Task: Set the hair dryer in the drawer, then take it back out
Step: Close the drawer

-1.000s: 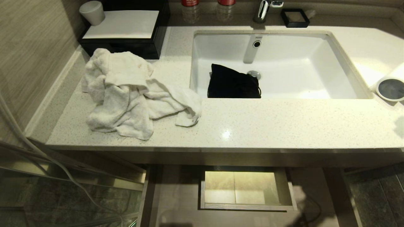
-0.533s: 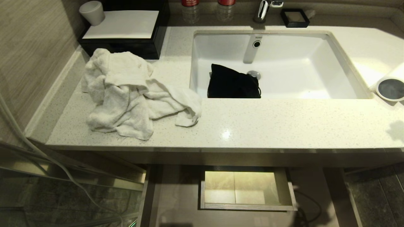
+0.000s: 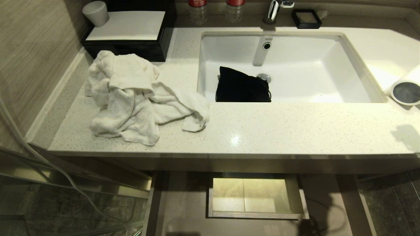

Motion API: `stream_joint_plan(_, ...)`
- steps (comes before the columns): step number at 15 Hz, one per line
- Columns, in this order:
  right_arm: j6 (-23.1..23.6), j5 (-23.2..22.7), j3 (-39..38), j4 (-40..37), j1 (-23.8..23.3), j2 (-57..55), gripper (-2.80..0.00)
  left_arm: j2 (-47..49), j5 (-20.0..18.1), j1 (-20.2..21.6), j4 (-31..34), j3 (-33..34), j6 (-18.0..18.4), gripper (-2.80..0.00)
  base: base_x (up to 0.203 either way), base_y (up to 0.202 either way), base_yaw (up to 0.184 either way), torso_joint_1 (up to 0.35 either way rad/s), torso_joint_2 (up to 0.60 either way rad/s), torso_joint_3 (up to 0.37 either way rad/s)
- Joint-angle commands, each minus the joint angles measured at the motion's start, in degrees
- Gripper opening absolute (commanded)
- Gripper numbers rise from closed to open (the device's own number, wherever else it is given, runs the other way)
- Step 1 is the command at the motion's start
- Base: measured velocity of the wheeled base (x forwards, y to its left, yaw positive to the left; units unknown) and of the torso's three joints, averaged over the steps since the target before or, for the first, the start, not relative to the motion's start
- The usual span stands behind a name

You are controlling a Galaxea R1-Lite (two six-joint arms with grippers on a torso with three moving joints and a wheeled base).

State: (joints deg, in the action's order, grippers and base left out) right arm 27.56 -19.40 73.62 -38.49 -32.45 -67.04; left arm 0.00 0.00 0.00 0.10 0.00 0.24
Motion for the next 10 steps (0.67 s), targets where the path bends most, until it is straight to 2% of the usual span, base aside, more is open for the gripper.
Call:
stream_joint_plan(1, -0.2, 4.7, -3.4, 1.7, 2.7, 2.7, -2.8, 0.0, 0.0, 0.0, 0.0, 0.1, 0.0, -2.8, 0.0, 0.0, 0.0, 0.0, 0.0, 0.0)
stream_joint_plan(10, -0.2, 5.2, -5.7, 4.7, 3.3, 3.6, -2.8, 0.0, 0.0, 0.0, 0.0, 0.0, 0.0, -2.8, 0.0, 0.0, 0.0, 0.0, 0.0, 0.0)
